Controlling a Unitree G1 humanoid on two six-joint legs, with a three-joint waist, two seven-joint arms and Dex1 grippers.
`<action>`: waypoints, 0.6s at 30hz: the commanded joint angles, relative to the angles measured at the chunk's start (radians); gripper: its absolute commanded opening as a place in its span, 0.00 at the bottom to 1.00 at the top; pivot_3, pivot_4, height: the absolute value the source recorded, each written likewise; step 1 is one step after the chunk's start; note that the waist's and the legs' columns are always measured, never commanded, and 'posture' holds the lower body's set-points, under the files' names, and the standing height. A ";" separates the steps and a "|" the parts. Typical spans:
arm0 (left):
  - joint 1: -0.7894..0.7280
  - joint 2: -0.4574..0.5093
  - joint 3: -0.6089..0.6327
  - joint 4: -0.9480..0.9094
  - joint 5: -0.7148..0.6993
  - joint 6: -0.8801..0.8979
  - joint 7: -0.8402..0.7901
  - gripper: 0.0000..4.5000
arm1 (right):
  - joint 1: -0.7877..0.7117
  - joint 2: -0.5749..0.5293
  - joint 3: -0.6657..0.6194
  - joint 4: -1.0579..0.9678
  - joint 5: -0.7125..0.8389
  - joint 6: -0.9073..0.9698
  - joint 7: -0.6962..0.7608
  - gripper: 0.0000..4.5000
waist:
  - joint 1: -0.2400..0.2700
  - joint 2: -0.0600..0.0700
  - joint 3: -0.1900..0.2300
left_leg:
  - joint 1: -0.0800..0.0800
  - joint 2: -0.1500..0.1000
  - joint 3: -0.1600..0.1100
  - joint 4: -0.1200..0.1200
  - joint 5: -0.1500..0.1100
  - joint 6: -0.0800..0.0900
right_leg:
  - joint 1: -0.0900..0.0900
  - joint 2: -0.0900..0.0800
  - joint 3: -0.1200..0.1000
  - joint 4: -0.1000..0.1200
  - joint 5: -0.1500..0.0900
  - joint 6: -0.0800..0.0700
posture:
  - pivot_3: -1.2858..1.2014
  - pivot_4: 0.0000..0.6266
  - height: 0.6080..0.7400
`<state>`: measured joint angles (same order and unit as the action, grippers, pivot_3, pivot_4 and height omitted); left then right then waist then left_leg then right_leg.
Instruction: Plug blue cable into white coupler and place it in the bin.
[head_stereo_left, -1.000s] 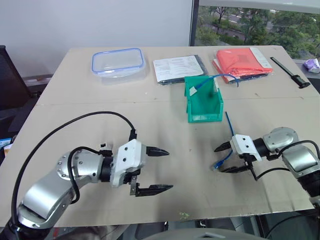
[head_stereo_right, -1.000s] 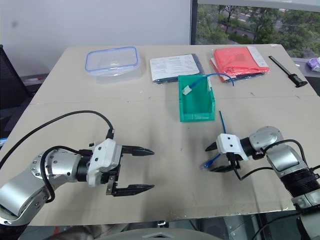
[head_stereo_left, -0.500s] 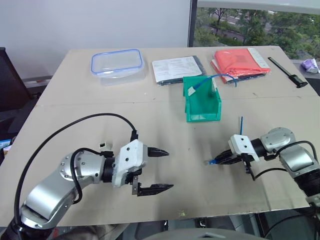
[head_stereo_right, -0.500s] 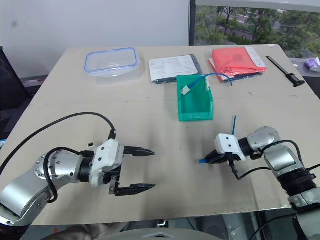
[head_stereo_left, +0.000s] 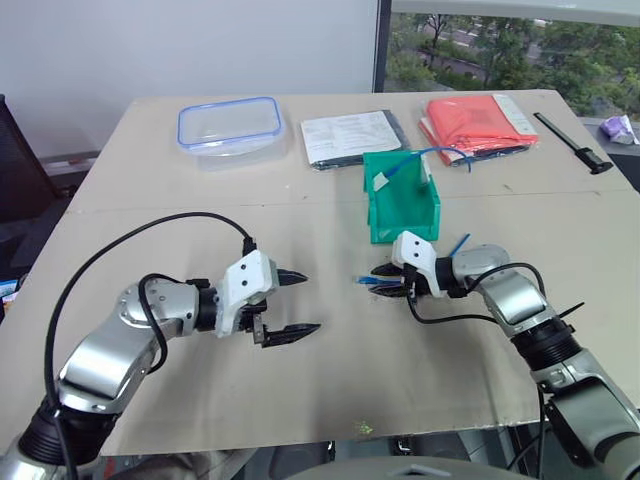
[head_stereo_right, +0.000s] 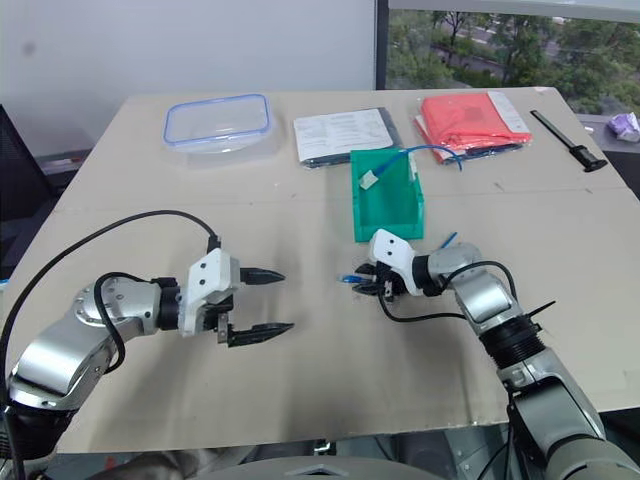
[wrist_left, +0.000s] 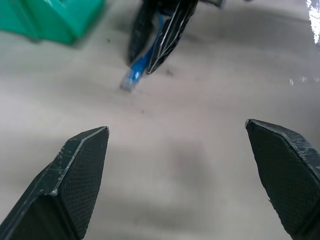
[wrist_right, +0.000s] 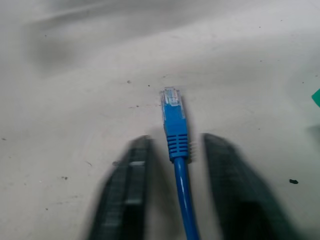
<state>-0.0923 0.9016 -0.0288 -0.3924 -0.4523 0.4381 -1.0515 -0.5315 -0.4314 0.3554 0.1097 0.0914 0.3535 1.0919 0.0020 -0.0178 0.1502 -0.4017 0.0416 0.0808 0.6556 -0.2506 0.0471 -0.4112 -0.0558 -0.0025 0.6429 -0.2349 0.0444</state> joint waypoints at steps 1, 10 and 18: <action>-0.074 -0.035 -0.046 0.059 0.028 -0.031 -0.029 1.00 | 0.034 -0.028 -0.092 -0.144 0.080 0.028 -0.009 0.72 | 0.006 0.000 0.000 | 0.000 0.000 0.000 0.000 0.000 0.000 | 0.000 0.000 0.000 0.000 0.000 0.000 | 0.52 0.24 1.00; -0.337 -0.197 -0.237 0.351 0.169 -0.138 -0.120 1.00 | 0.327 -0.028 -0.332 -0.440 0.295 0.066 -0.117 0.99 | 0.014 -0.001 0.000 | 0.000 0.000 0.000 0.000 0.000 0.000 | 0.000 0.001 0.000 0.000 0.000 0.000 | 0.52 0.24 1.00; -0.574 -0.321 -0.381 0.693 0.328 -0.301 -0.247 1.00 | 0.699 -0.045 -0.430 -0.546 0.305 -0.060 -0.171 0.99 | 0.009 -0.003 0.000 | -0.002 -0.001 0.003 0.001 0.000 0.000 | 0.000 0.002 -0.001 0.000 0.000 0.001 | 0.52 0.24 1.00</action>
<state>-0.6394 0.5890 -0.4027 0.2757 -0.1460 0.1862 -1.2681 0.1500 -0.4653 -0.0416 -0.3837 0.3876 0.3362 0.9324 0.0107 -0.0206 0.1501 -0.4035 0.0406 0.0828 0.6574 -0.2506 0.0476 -0.4111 -0.0535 -0.0029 0.6430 -0.2350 0.0454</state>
